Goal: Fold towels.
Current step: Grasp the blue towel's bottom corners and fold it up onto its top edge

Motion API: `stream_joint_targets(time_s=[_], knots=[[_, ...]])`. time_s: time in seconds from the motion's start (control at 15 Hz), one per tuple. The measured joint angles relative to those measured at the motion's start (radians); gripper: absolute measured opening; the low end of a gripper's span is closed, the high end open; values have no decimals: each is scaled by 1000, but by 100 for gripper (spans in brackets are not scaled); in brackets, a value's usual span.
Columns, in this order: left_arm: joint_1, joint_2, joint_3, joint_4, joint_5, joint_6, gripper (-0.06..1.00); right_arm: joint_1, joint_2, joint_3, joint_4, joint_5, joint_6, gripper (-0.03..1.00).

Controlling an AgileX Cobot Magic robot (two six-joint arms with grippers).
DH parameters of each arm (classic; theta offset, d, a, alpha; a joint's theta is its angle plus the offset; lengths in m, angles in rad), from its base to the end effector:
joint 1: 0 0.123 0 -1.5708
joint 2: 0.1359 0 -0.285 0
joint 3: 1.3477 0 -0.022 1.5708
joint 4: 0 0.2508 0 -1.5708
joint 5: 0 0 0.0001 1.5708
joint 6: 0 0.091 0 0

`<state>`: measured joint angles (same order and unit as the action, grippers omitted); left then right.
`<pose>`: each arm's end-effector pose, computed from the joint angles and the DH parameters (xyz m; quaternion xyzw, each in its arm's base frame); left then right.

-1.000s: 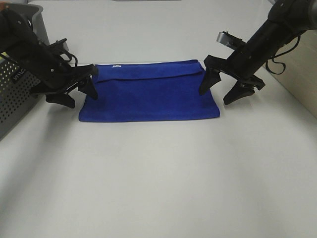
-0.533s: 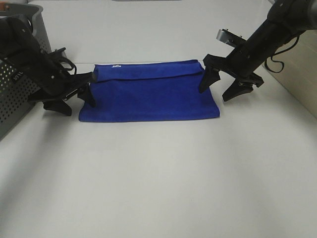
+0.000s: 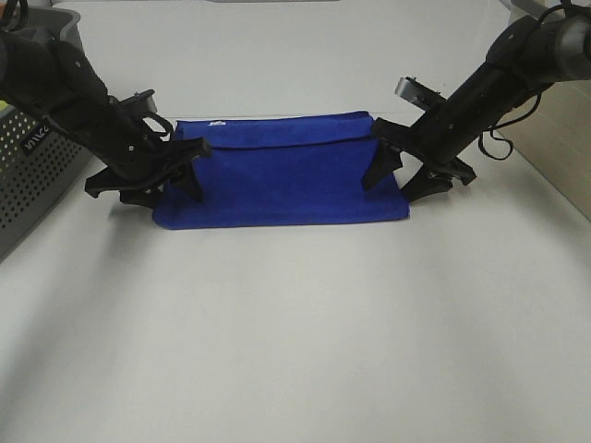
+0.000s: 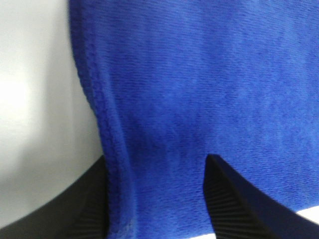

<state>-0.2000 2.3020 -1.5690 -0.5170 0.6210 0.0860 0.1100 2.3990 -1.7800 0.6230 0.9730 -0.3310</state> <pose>0.4477 -0.1175 0.0927 -0.0449 0.9720 -0.1866 0.1360 0.4668 0.0957 0.0987 -0.0480 0.9642 0.2538 0.0598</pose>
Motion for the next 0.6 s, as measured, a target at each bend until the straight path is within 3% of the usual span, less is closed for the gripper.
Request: stream_joint_targets(time_s=[0.13, 0.27, 0.33, 0.6], knots=[[-2, 3, 0, -2, 0, -1, 32, 3, 13, 0, 15, -1, 1, 45], [-2, 9, 1, -1, 3, -1, 6, 3, 19, 0, -6, -4, 36, 13], [-2, 9, 1, -1, 6, -1, 3, 3, 19, 0, -22, -3, 58, 2], [-6, -35, 57, 17, 73, 25, 3, 3, -45, 77, -74, 25, 84, 0]])
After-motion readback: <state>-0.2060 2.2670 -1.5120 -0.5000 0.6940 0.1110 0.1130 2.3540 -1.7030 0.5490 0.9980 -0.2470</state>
